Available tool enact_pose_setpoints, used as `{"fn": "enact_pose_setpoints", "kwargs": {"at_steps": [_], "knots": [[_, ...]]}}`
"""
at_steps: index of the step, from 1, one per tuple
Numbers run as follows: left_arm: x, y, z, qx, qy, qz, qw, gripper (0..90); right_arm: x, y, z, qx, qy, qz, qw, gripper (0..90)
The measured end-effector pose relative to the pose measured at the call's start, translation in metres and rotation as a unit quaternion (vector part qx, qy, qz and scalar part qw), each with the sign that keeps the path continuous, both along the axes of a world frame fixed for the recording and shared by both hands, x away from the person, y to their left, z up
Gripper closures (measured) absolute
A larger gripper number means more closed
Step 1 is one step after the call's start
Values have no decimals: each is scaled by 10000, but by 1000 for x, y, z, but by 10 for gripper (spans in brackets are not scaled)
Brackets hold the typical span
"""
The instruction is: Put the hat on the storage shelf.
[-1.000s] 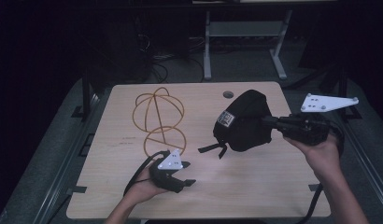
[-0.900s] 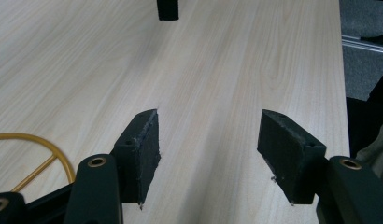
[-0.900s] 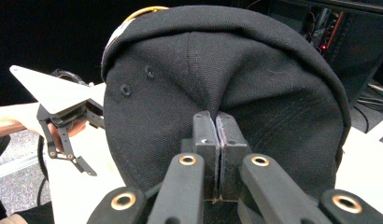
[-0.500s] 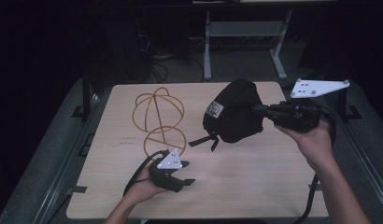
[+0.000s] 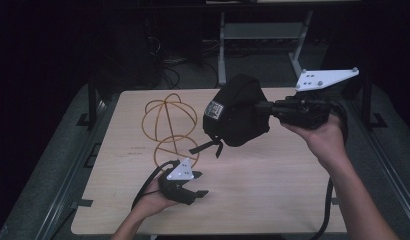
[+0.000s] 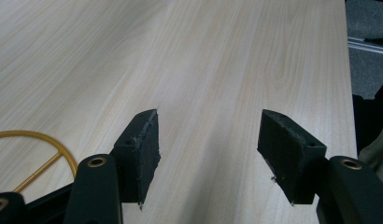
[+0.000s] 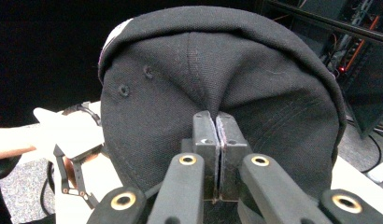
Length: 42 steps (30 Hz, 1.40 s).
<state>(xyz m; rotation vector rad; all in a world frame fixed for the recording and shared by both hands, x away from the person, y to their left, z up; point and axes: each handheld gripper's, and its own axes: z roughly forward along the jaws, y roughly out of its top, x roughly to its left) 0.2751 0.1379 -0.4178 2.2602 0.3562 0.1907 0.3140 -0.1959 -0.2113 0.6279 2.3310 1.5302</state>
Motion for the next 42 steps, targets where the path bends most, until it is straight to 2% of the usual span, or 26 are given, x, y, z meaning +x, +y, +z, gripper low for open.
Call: {"fn": "enact_pose_setpoints", "kwargs": {"at_steps": [7,11,22,35,38,42], "knots": [[-1,-1,-1,84,-37,-22,10000,381,8,18,9,-30,-47,198,9998,888],[-2,-2,-1,51,-7,8,10000,381,13,29,13,-44,-39,285,9996,888],[-2,-3,-1,178,-162,-145,9996,381,25,59,26,-84,-88,516,9986,887],[-2,-3,-2,69,-138,-94,9998,381,39,97,38,-130,-56,765,9970,887],[-3,-3,-2,43,-118,-93,9999,381,46,109,39,-181,-18,797,9967,888],[-2,-3,-2,42,-197,-130,9997,381,57,125,37,-285,35,806,9963,887]]}}
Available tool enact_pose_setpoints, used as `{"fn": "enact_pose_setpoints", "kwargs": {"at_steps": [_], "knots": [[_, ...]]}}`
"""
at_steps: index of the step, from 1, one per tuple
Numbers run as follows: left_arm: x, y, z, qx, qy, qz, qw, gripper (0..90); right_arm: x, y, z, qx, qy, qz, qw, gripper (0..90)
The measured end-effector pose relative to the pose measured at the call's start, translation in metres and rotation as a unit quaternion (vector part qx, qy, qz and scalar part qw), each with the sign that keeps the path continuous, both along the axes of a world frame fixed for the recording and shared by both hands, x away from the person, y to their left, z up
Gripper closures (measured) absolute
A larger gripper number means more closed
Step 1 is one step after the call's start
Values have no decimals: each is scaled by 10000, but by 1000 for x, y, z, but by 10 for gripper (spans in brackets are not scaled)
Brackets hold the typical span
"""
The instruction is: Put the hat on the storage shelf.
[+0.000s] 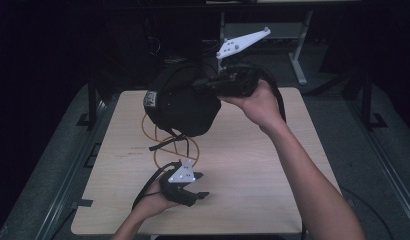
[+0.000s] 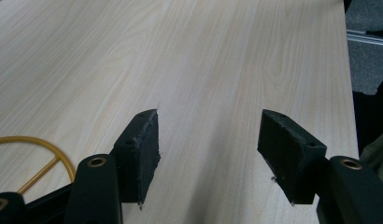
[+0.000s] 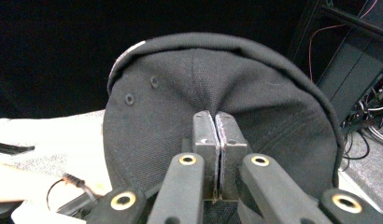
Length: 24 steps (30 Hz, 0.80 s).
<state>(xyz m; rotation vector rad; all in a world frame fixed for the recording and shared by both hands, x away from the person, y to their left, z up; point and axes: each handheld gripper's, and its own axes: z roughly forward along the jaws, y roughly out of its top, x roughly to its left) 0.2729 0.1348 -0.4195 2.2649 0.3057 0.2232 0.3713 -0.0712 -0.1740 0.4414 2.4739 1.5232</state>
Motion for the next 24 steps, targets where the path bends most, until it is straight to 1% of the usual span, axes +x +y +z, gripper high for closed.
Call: {"fn": "enact_pose_setpoints", "kwargs": {"at_steps": [4,5,7,10,13,17,18,20,22,23,24], "knots": [[0,0,0,33,7,-15,10000,381,11,16,0,-43,38,-31,10000,888],[0,0,0,31,18,-6,10000,382,14,21,0,-38,83,-20,10000,888],[0,0,0,28,48,-7,10000,381,18,28,1,-84,98,-35,9999,888],[0,0,0,45,16,-34,10000,382,26,44,0,-227,134,-70,9996,888],[-1,0,0,-4,18,-47,10000,383,32,56,-1,-227,150,-50,9996,889],[-1,-1,0,19,23,-74,10000,382,42,75,-3,-226,287,-62,9993,889],[-1,-1,1,24,9,-81,10000,382,45,82,-4,-268,365,-101,9989,889],[-1,-1,1,31,24,-68,10000,382,49,92,-7,-350,393,-140,9985,889],[-1,-1,1,35,7,-92,10000,382,52,103,-11,-372,452,-175,9981,886],[-1,-2,0,40,26,-70,10000,382,52,107,-12,-379,458,-192,9980,881],[-1,-3,0,52,3,-90,9999,382,52,113,-15,-472,389,-309,9977,865]]}}
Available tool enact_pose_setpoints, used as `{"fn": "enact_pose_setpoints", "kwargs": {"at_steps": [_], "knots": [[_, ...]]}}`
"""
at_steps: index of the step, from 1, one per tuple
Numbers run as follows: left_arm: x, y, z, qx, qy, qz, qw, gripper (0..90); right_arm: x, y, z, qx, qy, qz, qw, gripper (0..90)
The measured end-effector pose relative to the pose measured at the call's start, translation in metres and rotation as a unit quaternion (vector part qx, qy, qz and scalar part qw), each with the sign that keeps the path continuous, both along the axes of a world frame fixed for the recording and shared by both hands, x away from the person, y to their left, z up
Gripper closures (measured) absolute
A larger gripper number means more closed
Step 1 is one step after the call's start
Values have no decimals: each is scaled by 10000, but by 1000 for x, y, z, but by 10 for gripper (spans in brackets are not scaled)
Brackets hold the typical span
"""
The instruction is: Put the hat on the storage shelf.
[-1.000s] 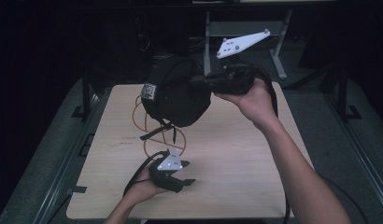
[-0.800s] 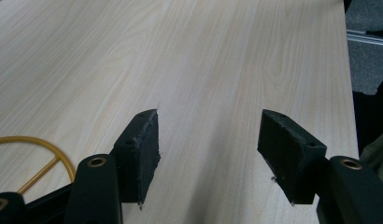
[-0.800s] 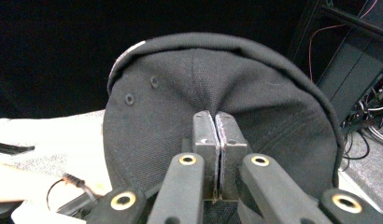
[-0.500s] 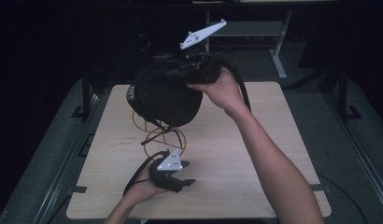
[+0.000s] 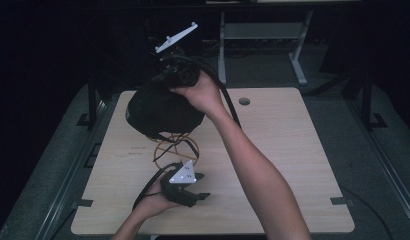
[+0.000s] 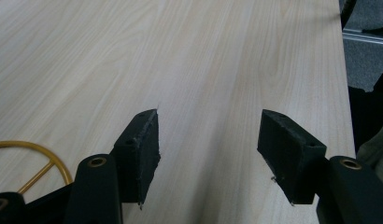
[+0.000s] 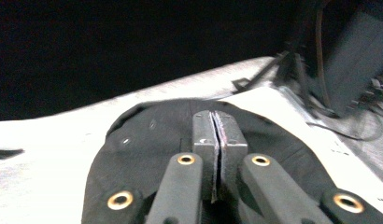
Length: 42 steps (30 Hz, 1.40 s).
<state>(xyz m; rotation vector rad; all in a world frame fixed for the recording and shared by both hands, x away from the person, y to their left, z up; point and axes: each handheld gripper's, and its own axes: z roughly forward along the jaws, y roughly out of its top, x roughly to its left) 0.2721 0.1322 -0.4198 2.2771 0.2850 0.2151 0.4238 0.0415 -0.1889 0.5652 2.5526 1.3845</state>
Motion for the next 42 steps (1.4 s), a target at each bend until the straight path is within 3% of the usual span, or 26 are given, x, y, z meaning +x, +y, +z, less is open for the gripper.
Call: {"fn": "enact_pose_setpoints", "kwargs": {"at_steps": [3,7,15,18,22,28,33,36,42], "knots": [[-3,-3,-1,51,15,-19,10000,381,1,8,-5,-13,15,-246,9997,635],[-4,-6,-1,82,-34,-88,9999,379,1,1,-8,11,87,-263,9996,533],[-3,-5,-3,126,-5,-28,9999,376,6,-34,-12,194,275,-324,9989,472],[-3,-5,-4,142,9,-28,9999,374,6,-47,-17,351,460,-440,9974,455],[-4,-3,-5,188,-4,-19,9998,369,6,-62,-22,385,494,-505,9968,425],[-3,-4,-3,-20,87,12,10000,353,5,-77,-21,327,483,-471,9972,405],[-3,-3,-4,6,99,52,9999,345,2,-91,-22,360,504,-512,9968,368],[-3,-3,-3,19,162,29,9999,343,-1,-102,-29,480,536,-497,9962,340],[-4,-5,-3,-23,146,46,9999,336,-2,-122,-49,418,706,-609,9948,315]]}}
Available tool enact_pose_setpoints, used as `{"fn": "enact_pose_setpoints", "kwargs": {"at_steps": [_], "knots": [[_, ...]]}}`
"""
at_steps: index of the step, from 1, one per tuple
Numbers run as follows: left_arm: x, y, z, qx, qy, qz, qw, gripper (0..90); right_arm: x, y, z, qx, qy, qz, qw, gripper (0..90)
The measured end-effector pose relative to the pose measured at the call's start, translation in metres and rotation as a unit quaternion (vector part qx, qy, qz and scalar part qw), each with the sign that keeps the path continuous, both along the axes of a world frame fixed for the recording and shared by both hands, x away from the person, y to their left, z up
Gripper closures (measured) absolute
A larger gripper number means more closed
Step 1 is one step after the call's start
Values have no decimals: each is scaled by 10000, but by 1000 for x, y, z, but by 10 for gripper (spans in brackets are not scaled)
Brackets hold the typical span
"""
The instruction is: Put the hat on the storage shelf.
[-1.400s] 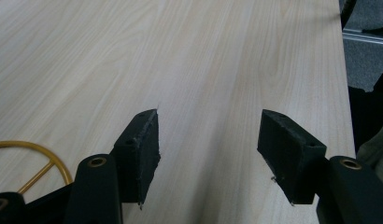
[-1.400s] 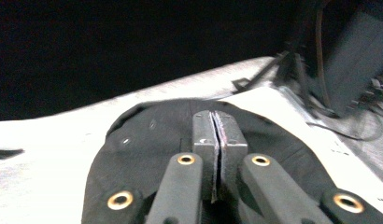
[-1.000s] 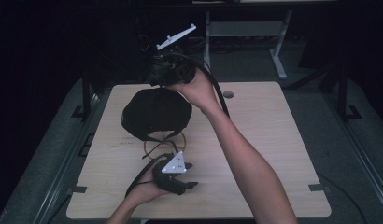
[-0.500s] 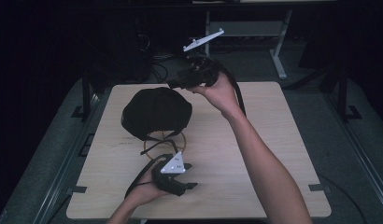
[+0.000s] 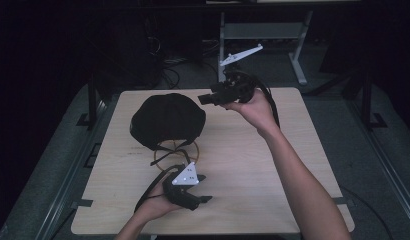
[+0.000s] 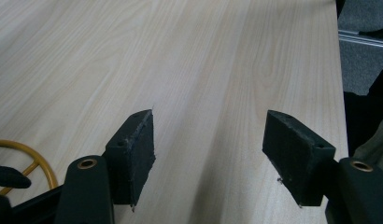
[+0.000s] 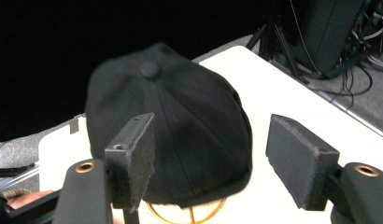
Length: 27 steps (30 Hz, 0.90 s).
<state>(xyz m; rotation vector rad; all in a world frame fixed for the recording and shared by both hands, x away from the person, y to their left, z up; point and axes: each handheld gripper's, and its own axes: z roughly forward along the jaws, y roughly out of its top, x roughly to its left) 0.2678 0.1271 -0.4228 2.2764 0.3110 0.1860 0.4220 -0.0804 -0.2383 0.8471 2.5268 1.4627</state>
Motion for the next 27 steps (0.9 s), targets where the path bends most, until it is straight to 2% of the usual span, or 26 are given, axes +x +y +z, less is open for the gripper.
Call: {"fn": "enact_pose_setpoints", "kwargs": {"at_steps": [11,27], "knots": [[1,1,0,-21,-26,54,10000,333,0,-27,-16,116,117,-187,9997,296],[2,3,0,-86,-10,126,9999,316,-4,-47,-25,80,132,-218,9996,242]]}}
